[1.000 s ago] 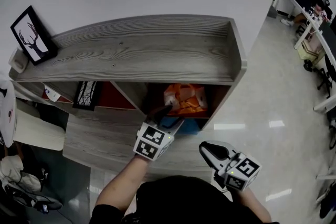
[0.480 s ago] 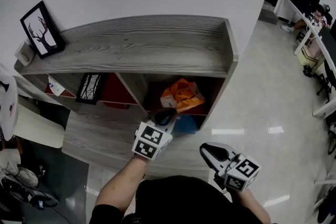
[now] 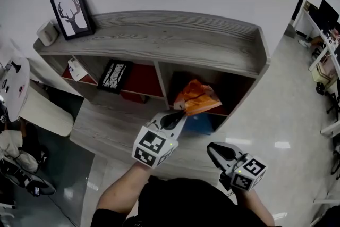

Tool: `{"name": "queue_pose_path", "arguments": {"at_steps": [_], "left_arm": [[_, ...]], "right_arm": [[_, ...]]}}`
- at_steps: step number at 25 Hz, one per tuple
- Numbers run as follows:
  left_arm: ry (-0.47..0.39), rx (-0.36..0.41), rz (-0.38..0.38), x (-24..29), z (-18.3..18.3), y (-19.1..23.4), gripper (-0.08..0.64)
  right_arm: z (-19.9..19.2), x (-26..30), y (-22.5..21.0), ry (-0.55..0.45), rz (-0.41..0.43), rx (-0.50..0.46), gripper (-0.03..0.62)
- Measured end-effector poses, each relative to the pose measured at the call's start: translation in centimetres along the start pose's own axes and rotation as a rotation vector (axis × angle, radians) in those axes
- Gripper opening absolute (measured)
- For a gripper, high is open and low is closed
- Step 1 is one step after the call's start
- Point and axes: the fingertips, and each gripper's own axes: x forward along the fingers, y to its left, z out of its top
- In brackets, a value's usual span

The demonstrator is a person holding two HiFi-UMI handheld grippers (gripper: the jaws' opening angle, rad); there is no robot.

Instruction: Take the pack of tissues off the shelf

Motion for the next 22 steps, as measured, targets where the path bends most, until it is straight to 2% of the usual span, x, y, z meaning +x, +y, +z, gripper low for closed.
{"name": "queue_pose_path", "arguments": {"at_steps": [6,12,22], "left_arm": [[-0.037,-0.002,-0.005,-5.2,0.4,0.9,0.014],[-0.063,0.000,-0.004,-10.8,0.2,2.0,0.014],[-0.074,-0.045,0.086,-17.0,-2.5,5.8,0.014]], "right_arm": [[-0.1,3.4,3.4,0.015,0.049,-0.009,0.020],[-0.1,5.8,4.9,0.026,0.028,-0.017,0.020],[-0.8,10.1,8.3,0.068,0.054,-0.027,0.020]]}}
